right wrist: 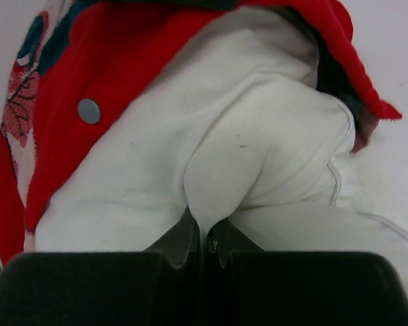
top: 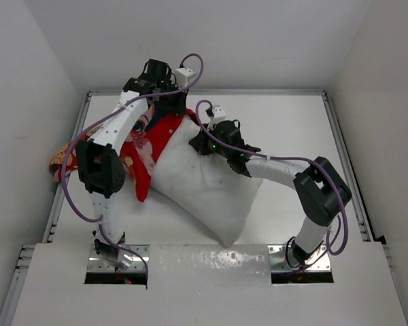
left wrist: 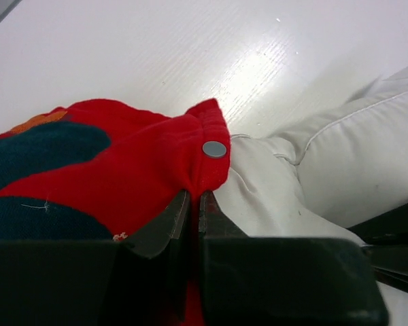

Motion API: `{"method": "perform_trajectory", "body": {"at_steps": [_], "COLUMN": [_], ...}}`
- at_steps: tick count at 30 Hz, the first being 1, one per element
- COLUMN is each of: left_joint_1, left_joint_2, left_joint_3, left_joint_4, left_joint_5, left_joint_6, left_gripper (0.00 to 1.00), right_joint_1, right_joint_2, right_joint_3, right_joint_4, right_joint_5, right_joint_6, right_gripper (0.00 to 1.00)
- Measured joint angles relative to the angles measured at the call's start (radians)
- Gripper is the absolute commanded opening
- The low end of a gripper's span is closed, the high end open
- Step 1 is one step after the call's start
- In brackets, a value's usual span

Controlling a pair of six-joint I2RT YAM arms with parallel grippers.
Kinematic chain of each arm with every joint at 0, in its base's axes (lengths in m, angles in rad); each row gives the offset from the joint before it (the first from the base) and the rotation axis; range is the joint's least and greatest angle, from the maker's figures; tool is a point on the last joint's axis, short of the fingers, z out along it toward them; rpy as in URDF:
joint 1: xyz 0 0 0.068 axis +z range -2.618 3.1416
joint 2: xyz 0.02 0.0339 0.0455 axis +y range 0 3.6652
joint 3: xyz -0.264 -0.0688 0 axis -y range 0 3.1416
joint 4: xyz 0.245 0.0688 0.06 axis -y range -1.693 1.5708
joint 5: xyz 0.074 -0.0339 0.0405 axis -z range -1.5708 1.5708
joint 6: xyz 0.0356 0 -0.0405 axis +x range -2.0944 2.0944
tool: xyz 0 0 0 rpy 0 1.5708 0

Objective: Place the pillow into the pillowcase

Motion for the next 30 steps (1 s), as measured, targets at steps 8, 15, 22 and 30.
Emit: {"method": "perform_trajectory", "body": {"at_steps": [8, 15, 22, 30], "left_joint_1": [-0.029, -0.043, -0.051, -0.053], "left_joint_2": [0.0, 0.008, 0.008, 0.013], "left_joint_3": [0.002, 0.027, 0.093, 0.092], "left_joint_4": [0.01, -0.107, -0.196, -0.228], "left_joint_5": [-0.141, -0.096, -0.035, -0.175], "left_joint_6": [0.028, 0.111, 0.133, 0.122], "left_gripper": [0.13, 0.59, 0.43, 0.33], "right_joint_1": [0.0, 0.0, 0.0, 0.0], "right_joint_2": [-0.057, -0.06, -0.06, -0.066], "right_joint_3": [-0.003, -0.035, -0.036, -0.042], "right_joint_4": [-0.059, -0.023, -0.024, -0.023], "right_joint_5": [-0.033, -0.034, -0.033, -0.024], "right_joint_6": [-0.048, -0.034, -0.037, -0.047], "right_gripper": [0.0, 0.0, 0.0, 0.0]}}
